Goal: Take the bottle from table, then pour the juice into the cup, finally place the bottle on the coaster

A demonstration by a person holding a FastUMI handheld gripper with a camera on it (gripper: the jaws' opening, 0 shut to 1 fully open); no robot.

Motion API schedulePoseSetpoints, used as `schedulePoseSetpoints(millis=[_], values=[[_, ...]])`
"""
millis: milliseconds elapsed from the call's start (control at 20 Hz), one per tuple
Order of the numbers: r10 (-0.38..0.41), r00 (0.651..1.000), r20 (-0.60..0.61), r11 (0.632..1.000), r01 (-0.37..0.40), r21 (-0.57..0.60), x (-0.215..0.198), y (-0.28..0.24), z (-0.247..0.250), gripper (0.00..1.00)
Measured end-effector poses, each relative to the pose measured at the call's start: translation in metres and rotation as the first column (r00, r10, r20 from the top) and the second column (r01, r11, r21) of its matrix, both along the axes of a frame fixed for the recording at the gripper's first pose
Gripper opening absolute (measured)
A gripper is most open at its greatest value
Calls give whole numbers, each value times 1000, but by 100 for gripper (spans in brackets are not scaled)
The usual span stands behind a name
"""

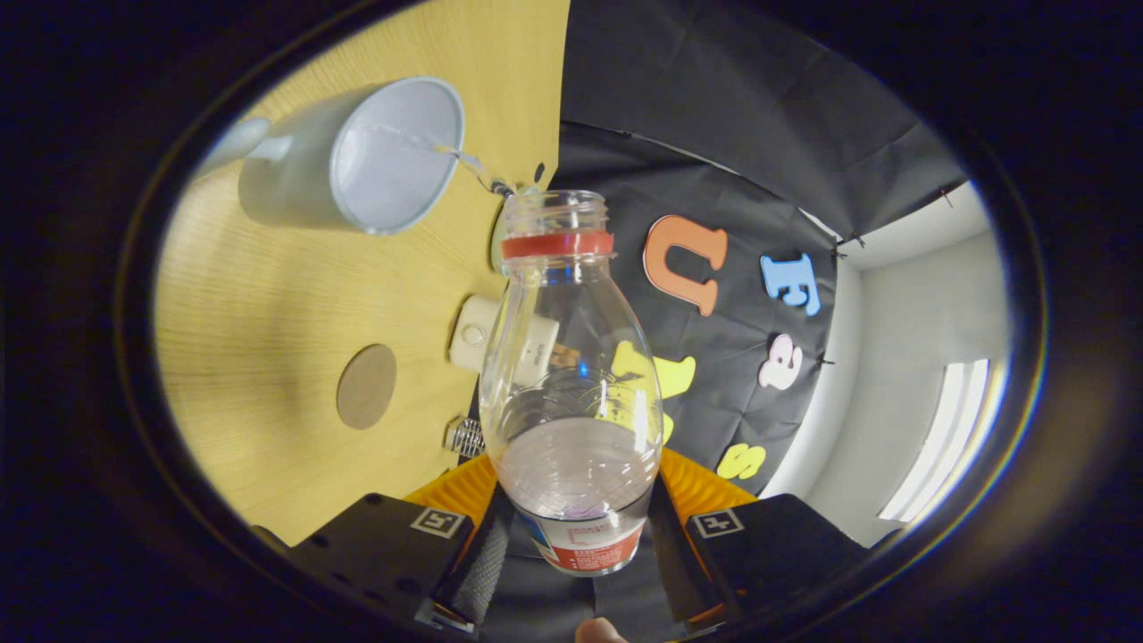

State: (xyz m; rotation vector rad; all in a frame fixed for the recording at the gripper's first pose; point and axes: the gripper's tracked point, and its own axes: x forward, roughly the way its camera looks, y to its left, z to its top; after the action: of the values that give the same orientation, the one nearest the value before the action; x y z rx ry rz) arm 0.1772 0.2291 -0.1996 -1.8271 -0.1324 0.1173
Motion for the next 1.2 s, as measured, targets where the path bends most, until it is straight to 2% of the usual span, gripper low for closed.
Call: schedulePoseSetpoints(millis=[1200], values=[[36,999,34,994,-32,-100,4,16,14,77]])
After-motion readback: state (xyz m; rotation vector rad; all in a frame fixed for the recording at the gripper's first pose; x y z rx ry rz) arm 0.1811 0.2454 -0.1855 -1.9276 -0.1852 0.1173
